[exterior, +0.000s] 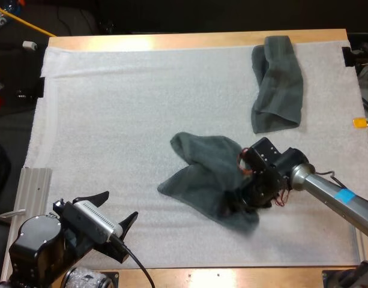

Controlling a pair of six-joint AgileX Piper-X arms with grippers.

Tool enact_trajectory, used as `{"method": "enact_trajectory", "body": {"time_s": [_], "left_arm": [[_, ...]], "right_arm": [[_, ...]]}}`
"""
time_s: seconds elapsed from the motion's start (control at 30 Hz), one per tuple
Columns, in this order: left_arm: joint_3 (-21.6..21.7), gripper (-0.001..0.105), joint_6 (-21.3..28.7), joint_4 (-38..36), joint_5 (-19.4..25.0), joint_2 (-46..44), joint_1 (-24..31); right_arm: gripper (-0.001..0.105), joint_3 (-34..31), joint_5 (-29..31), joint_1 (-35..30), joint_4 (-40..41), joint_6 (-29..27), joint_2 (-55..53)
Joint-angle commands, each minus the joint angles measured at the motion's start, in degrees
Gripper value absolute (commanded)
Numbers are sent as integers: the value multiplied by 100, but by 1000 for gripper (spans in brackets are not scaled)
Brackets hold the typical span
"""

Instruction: Pick towel from pile, fold and stack

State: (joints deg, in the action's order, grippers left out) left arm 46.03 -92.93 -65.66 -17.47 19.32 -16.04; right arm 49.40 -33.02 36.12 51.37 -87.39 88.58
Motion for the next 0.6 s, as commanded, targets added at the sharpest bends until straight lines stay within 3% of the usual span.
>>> {"method": "enact_trajectory", "body": {"time_s": [0.0, 0.1, 0.23, 0.3, 0.57], "left_arm": [[15, 66, 1, 15, -32, 13, -26], [15, 66, 1, 15, -32, 13, -26], [15, 66, 1, 27, -32, 13, -26], [15, 66, 1, 33, -32, 13, -26], [15, 66, 1, 8, -32, 57, -26]], "right_arm": [[79, 2, -236, 23, 512, -337, -101], [79, 2, 107, 23, 1504, -1007, -292], [79, 2, 967, 23, 1915, -1186, -682], [79, 2, 1299, 23, 1904, -967, -975], [79, 2, 1617, 23, 1811, 299, -1614]]}}
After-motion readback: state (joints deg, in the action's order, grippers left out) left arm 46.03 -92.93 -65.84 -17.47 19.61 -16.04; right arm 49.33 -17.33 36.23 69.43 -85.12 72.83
